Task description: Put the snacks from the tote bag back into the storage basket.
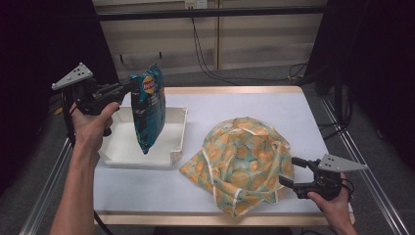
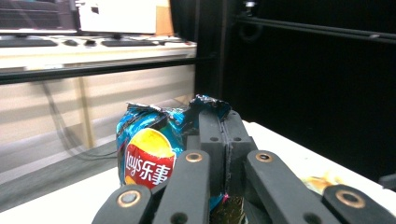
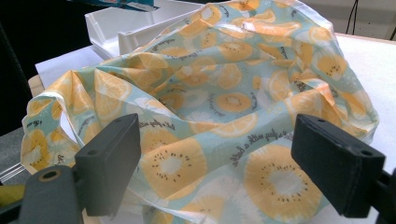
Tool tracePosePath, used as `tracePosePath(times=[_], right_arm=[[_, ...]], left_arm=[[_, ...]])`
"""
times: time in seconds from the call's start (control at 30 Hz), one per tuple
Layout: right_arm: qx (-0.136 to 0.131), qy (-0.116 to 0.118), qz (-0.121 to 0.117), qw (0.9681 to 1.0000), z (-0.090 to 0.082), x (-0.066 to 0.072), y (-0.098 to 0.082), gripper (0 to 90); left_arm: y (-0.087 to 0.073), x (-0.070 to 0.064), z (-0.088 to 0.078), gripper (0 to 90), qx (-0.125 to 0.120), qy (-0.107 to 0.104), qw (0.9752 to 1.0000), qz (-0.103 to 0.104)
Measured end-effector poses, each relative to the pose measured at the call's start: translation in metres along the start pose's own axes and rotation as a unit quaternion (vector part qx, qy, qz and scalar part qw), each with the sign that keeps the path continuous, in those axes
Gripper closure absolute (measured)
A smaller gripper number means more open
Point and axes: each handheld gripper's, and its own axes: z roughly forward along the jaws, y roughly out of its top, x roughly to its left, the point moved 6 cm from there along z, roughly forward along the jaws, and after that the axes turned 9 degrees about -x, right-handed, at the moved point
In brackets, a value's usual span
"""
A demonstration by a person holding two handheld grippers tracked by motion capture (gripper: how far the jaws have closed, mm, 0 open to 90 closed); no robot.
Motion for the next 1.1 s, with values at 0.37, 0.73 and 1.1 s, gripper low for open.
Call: tracePosePath(times=[0.37,0.73,1.1], right_arm=[[-0.002,0.002,-0.003,1.0000,0.000,-0.001,0.002,15.8],[0.000,0.003,0.000,1.0000,0.001,-0.002,0.000,15.8],[0.000,0.003,0.002,1.0000,0.001,-0.004,0.001,15.8]], left_arm=[[-0.019,0.030,0.004,89.7,0.019,0.065,0.9975,-0.021],[-0.044,0.052,0.023,89.7,0.026,0.107,0.9933,-0.037],[-0.062,0.062,0.053,89.6,0.020,0.121,0.9912,-0.051]])
